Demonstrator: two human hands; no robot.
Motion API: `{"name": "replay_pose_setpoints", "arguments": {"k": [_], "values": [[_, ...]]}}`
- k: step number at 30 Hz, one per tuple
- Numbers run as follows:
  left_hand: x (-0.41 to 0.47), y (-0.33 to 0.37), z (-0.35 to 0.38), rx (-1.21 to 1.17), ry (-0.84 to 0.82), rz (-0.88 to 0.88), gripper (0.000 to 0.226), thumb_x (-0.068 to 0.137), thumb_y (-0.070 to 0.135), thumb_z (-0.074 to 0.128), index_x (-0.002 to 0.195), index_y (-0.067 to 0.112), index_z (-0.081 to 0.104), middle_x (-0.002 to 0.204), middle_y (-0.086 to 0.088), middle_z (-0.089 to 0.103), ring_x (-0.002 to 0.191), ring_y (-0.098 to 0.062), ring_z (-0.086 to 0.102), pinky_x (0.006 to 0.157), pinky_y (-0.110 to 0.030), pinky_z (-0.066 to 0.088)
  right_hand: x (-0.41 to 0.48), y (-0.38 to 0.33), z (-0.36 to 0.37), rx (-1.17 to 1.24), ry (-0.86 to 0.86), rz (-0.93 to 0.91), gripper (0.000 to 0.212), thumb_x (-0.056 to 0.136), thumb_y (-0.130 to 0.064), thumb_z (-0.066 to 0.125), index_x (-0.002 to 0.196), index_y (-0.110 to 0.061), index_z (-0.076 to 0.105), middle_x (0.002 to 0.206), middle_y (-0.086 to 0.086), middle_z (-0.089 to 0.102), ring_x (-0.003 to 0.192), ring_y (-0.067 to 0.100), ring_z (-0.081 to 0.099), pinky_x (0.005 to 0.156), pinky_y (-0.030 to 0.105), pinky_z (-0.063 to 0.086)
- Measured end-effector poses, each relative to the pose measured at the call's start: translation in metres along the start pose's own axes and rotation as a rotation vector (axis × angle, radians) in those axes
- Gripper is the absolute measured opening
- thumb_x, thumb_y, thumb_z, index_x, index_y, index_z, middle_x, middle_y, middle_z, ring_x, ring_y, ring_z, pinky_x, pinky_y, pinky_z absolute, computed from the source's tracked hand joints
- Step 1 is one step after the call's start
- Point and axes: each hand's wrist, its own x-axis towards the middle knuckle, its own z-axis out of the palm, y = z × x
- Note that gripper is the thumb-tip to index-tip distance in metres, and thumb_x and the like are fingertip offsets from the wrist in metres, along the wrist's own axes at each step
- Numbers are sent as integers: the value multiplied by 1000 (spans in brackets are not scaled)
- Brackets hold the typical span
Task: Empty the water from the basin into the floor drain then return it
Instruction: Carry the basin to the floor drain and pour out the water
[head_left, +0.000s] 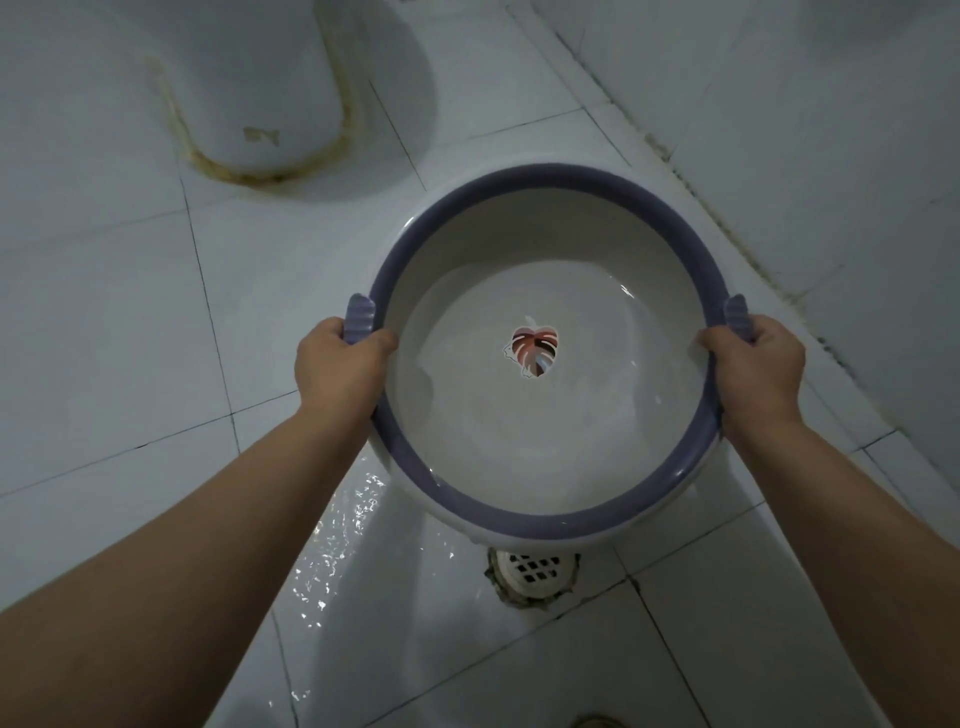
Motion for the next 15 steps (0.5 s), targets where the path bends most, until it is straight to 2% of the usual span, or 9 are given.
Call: {"name": "replay_pose_setpoints", "arguments": {"k": [5,10,15], "values": [[0,-2,0,4,-4,10,10,73,15,60,68,17,51,70,-6,53,74,-27,53,74,-43,51,-1,1,-1,26,12,22,9,76,-10,61,73,-8,53,58,-3,46,51,6,44,38,8,35],[-1,-4,0,3,-14,24,8,73,14,60,70,14,53,67,-5,52,70,-24,52,65,-35,47,-1,1,-2,34,15,20,22,76,-10,61,60,-16,48,57,-2,46,37,-7,42,38,7,35],[-2,-3,0,21,-7,20,13,75,15,60,67,19,51,72,-6,55,74,-26,54,77,-44,52,-1,2,-4,43,17,1,25,76,-11,62,57,-18,46,56,-2,45,37,-7,41,39,8,35]]}}
